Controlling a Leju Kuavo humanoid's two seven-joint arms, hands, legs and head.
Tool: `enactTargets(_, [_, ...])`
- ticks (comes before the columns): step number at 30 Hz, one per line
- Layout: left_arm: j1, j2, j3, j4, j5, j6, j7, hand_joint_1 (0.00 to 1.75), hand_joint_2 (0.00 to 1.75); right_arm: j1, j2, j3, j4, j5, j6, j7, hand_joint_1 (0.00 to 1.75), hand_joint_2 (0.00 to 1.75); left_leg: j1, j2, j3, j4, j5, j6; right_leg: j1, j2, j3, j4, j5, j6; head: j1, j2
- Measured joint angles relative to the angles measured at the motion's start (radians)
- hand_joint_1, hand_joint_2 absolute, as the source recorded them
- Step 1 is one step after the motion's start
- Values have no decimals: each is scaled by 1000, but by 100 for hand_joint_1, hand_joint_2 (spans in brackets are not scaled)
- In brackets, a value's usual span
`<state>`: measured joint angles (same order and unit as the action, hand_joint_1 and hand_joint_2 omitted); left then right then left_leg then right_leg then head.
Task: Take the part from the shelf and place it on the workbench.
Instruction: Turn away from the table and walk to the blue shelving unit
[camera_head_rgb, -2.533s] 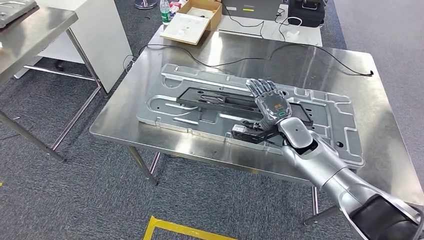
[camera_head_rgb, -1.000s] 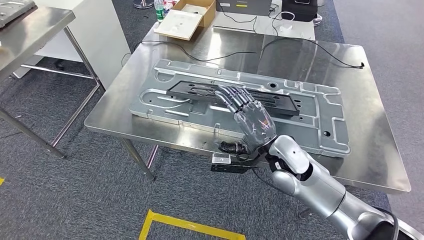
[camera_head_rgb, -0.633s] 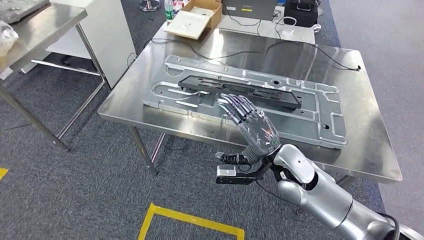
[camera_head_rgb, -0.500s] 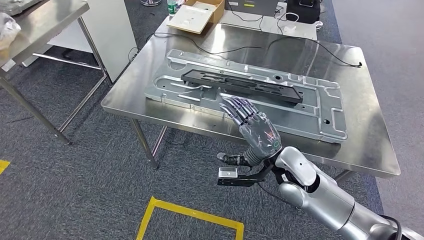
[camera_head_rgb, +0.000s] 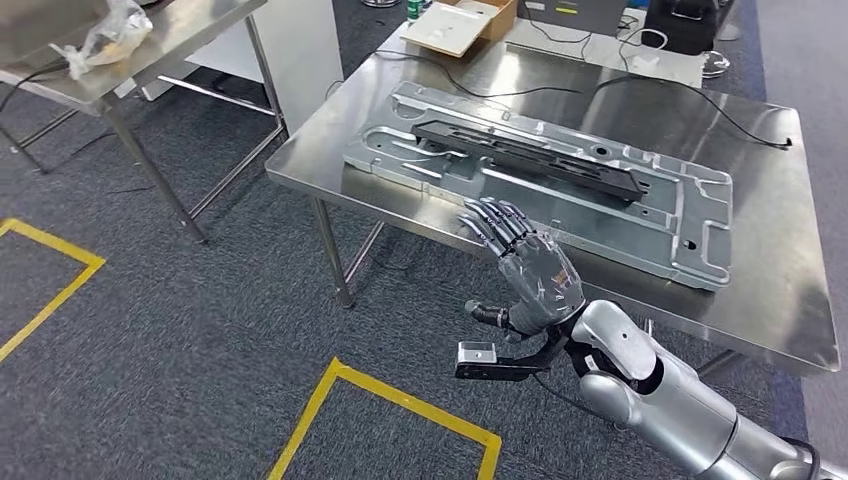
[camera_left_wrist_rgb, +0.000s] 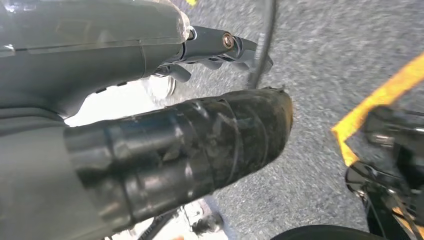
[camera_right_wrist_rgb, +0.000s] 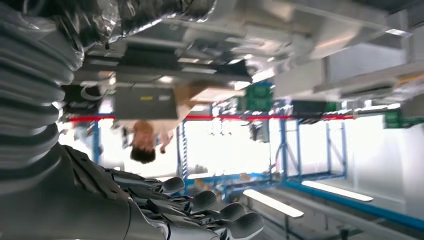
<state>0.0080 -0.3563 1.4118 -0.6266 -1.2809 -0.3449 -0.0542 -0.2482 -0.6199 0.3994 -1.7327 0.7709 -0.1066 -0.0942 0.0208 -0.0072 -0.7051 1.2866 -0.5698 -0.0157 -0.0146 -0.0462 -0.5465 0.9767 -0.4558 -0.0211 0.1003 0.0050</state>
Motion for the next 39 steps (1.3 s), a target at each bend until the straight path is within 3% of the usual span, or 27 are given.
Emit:
enactTargets(1, [0, 0, 0, 0, -2, -1, -1, 0, 0, 3, -2, -3, -2, 0, 2, -1, 0, 175, 5, 4, 17, 4, 29, -6, -1, -15, -16, 6, 8, 5, 0, 0])
enactTargets(3, [-2, 0, 0, -1, -5, -3, -4, 0, 0, 7, -10, -8, -7, 0, 3, -3, 0, 175, 13, 29, 104, -83, 74, -15, -3, -41, -46, 25, 19, 15, 0, 0])
enactTargets(5, [-5, 0, 0, -3, -8, -5, -7, 0, 0, 12, -22, -17, -15, -1, 3, -4, 0, 175, 10, 59, 199, -217, 53, -11, -2, -64, -67, 47, 26, 29, 0, 0])
enactTargets(6, [-6, -1, 0, -4, -10, -6, -8, 0, 0, 15, -28, -21, -18, -2, 2, -5, 0, 175, 6, 64, 221, -258, 37, -3, -2, -75, -74, 54, 31, 36, 1, 0])
enactTargets(7, [-6, 0, 0, -5, -12, -6, -9, 0, 0, 17, -31, -25, -20, -2, 2, -5, 0, 175, 1, 57, 221, -277, 31, 9, -4, -87, -77, 56, 38, 44, 1, 0])
enactTargets(8, [-5, 0, 0, -6, -14, -6, -9, 0, 0, 20, -33, -26, -21, -3, 3, -5, 0, 175, -1, 48, 211, -279, 37, 23, -7, -92, -79, 56, 44, 53, 1, 0])
enactTargets(9, [-3, 0, 0, -6, -15, -7, -9, 0, 0, 24, -34, -26, -21, -3, 3, -5, 0, 175, -2, 40, 201, -280, 47, 34, -12, -80, -82, 61, 34, 61, 1, 0])
enactTargets(10, [-2, 0, 0, -7, -16, -7, -9, 0, 0, 29, -36, -27, -22, -5, 4, -6, 0, 175, -3, 32, 191, -282, 58, 46, -15, -56, -88, 78, 6, 65, 1, 0])
enactTargets(11, [-2, 0, 0, -8, -17, -7, -9, 0, 0, 35, -38, -28, -22, -7, 5, -6, 0, 175, -5, 25, 180, -283, 71, 56, -16, -22, -100, 115, -40, 67, 1, 0])
enactTargets(13, [-3, 1, 0, -10, -18, -9, -9, 0, 0, 44, -44, -30, -23, -12, 9, -7, 0, 175, -13, 8, 151, -282, 96, 68, -10, 28, -130, 235, -143, 61, 1, 0])
enactTargets(14, [-3, 1, 0, -11, -18, -10, -9, 0, 0, 48, -46, -31, -23, -15, 11, -7, 0, 175, -18, -4, 134, -280, 109, 72, -6, 38, -139, 292, -171, 55, 1, 0])
enactTargets(15, [-3, 1, 0, -11, -18, -11, -9, 0, 0, 50, -47, -31, -23, -16, 12, -7, 0, 175, -22, -16, 117, -278, 121, 74, -1, 42, -136, 325, -173, 49, 1, 0])
enactTargets(16, [-3, 1, 0, -11, -18, -12, -9, 0, 0, 53, -48, -31, -23, -16, 13, -7, 0, 175, -25, -29, 100, -275, 133, 75, 5, 46, -116, 324, -153, 40, 1, 0])
enactTargets(18, [-3, 0, 0, -11, -18, -13, -9, 0, 0, 54, -51, -33, -24, -17, 12, -7, 0, 175, -28, -54, 71, -268, 154, 75, 17, 70, -29, 226, -97, 20, 1, 0])
enactTargets(20, [-6, -3, 0, -11, -18, -14, -9, 0, 0, 53, -59, -39, -30, -16, 12, -7, 0, 175, -31, -78, 54, -266, 176, 69, 26, 111, 67, 84, -92, 1, 1, 0])
enactTargets(21, [-7, -4, 0, -11, -18, -15, -9, 0, 0, 53, -63, -42, -33, -17, 12, -7, 0, 175, -31, -90, 49, -269, 187, 65, 28, 123, 94, 37, -100, -5, 1, 0])
enactTargets(23, [-6, -4, 0, -12, -18, -15, -13, 0, 0, 54, -67, -45, -37, -17, 13, -8, 0, 175, -32, -115, 41, -280, 209, 53, 27, 106, 100, 2, -99, -11, 1, 0])
enactTargets(24, [-4, -4, 0, -12, -18, -15, -17, 0, 0, 56, -68, -45, -38, -17, 13, -8, 0, 175, -34, -114, 35, -279, 208, 49, 24, 91, 95, -6, -89, -14, 1, 0])
enactTargets(26, [-3, -4, 0, -14, -18, -17, -28, 0, 0, 63, -70, -46, -43, -19, 12, -7, 0, 175, -35, -74, 15, -235, 150, 39, 17, 61, 83, -21, -65, -22, 0, 0])
enactTargets(28, [-2, -3, 0, -14, -18, -19, -36, 0, 0, 72, -72, -49, -47, -20, 12, -6, 0, 175, -27, -22, -15, -123, 50, 27, 17, 33, 67, -24, -47, -24, 0, 0])
enactTargets(29, [-2, -3, 0, -15, -18, -20, -38, 0, 0, 74, -73, -50, -48, -20, 13, -6, 0, 175, -21, -11, -29, -62, 24, 19, 17, 18, 57, -22, -41, -21, 0, 0])
enactTargets(30, [-2, -3, 0, -15, -18, -20, -40, 0, 0, 76, -73, -50, -48, -20, 13, -6, 0, 175, -14, -4, -36, -13, 18, 12, 15, 3, 45, -19, -34, -17, 0, 0])
enactTargets(31, [-2, -3, 0, -15, -18, -21, -41, 0, 0, 77, -73, -50, -48, -20, 13, -6, 0, 175, -7, 0, -28, 7, 34, 4, 12, -12, 33, -13, -29, -12, 0, 0])
enactTargets(33, [-2, -3, 0, -15, -18, -21, -43, 0, 87, 78, -73, -51, -48, -20, 13, -6, 0, 175, 6, 23, 47, -69, 80, -10, 6, -39, 12, 3, -24, -2, 0, 0])
enactTargets(35, [-3, -3, 0, -15, -18, -24, -47, 0, 175, 80, -78, -54, -52, -20, 12, -6, 0, 175, 8, 61, 147, -206, 81, -17, 3, -63, -4, 25, -25, 12, 0, 0])
enactTargets(37, [-4, -3, 0, -17, -19, -27, -53, 0, 175, 82, -84, -59, -56, -21, 12, -6, 0, 175, 1, 69, 180, -267, 65, -2, 4, -86, -12, 40, -25, 28, 2, 0])
enactTargets(39, [-2, -2, 0, -19, -21, -30, -58, 0, 175, 82, -86, -60, -57, -24, 12, -6, 0, 175, -2, 47, 169, -274, 70, 24, -1, -95, -12, 44, -23, 42, 2, 0])
